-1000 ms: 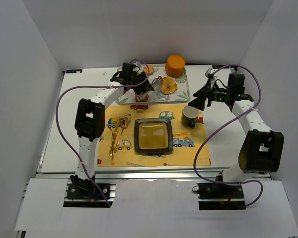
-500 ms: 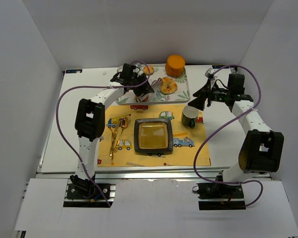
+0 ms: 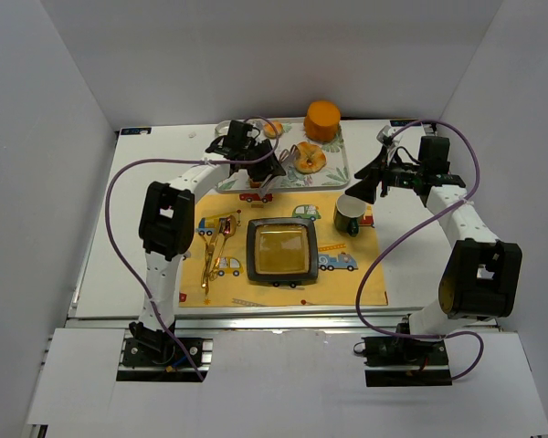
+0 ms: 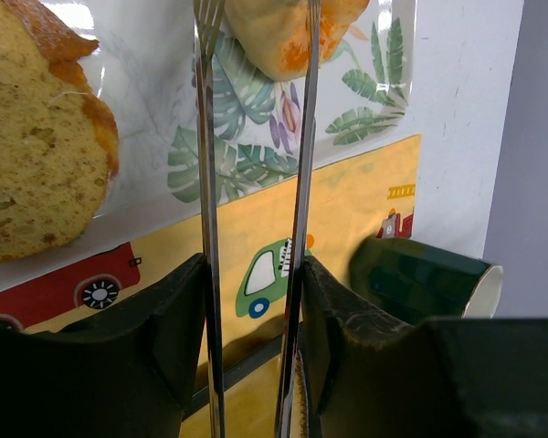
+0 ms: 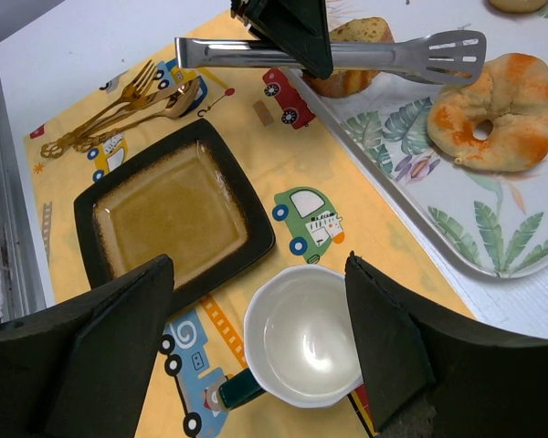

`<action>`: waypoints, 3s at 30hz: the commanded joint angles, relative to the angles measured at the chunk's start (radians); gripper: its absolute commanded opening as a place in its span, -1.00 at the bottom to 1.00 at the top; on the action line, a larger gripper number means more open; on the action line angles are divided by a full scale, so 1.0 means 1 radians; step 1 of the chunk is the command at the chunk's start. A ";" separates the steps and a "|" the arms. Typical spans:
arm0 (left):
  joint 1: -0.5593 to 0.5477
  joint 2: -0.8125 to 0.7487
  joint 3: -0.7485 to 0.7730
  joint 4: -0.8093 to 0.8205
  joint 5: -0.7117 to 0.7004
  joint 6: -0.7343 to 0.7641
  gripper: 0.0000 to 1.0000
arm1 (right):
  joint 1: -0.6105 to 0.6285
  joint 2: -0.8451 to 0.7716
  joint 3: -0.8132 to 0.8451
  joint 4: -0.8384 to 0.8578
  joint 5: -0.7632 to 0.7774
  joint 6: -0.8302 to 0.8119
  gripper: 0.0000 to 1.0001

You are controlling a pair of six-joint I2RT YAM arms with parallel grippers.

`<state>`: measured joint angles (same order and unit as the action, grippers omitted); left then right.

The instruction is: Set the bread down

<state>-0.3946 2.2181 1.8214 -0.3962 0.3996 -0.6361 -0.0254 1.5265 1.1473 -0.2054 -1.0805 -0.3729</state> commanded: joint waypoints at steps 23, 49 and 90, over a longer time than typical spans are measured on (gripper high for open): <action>-0.016 0.031 0.039 -0.035 0.054 -0.013 -0.32 | -0.015 -0.048 -0.029 0.061 -0.036 0.019 0.60; 0.010 -0.095 0.016 0.082 0.047 -0.079 -1.00 | -0.028 -0.063 -0.031 0.060 -0.044 0.023 0.60; -0.012 -1.120 -0.981 -0.135 0.216 -0.077 -1.00 | -0.019 -0.025 0.045 -0.034 -0.056 -0.024 0.60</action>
<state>-0.3969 1.1290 0.8604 -0.5270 0.5789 -0.7078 -0.0460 1.4986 1.1469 -0.2359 -1.1103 -0.3958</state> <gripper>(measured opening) 0.316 0.798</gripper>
